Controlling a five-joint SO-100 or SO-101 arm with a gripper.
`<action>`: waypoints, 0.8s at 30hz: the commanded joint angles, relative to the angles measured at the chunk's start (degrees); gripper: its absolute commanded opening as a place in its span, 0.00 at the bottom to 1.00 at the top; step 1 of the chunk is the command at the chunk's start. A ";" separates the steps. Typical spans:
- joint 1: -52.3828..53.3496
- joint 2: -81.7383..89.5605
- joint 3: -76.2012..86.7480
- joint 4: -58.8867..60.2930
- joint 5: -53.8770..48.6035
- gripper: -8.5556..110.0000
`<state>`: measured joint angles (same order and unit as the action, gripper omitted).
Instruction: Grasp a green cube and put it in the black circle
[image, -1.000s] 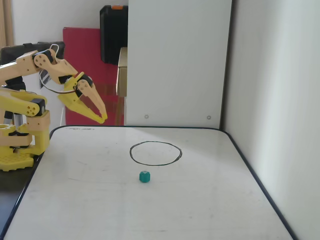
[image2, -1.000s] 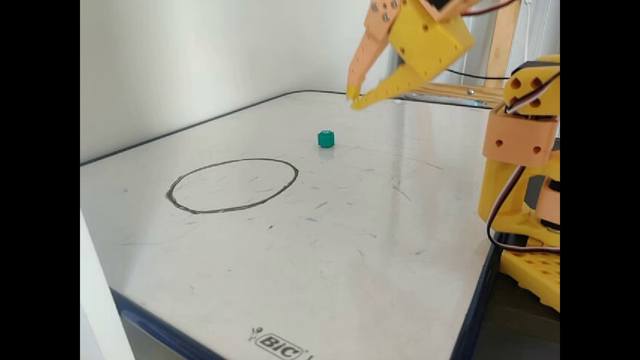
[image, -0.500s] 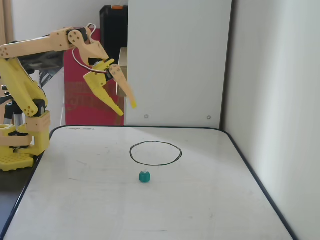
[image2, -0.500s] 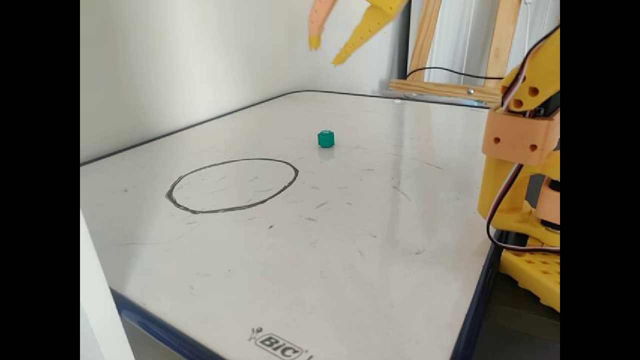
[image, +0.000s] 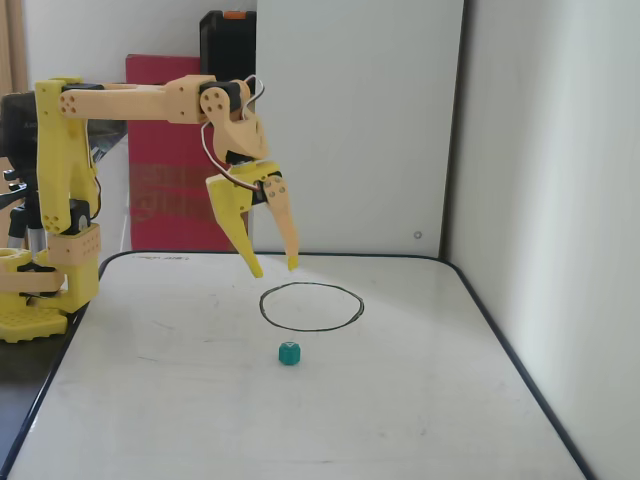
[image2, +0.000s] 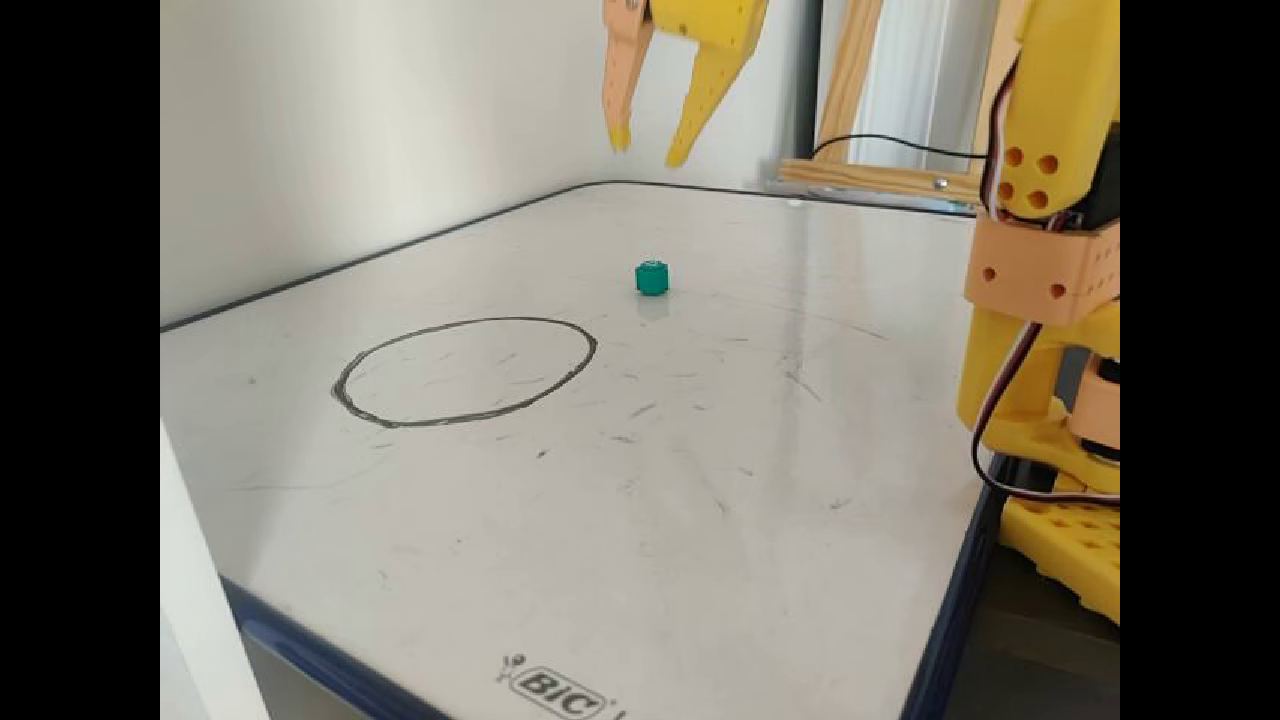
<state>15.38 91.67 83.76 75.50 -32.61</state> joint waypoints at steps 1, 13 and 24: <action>0.79 -2.64 -4.13 -0.18 -1.49 0.19; 3.16 -15.56 -11.51 -0.53 -8.79 0.20; 4.57 -19.25 -12.83 -1.14 -13.27 0.20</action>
<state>19.25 72.07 73.21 74.53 -45.26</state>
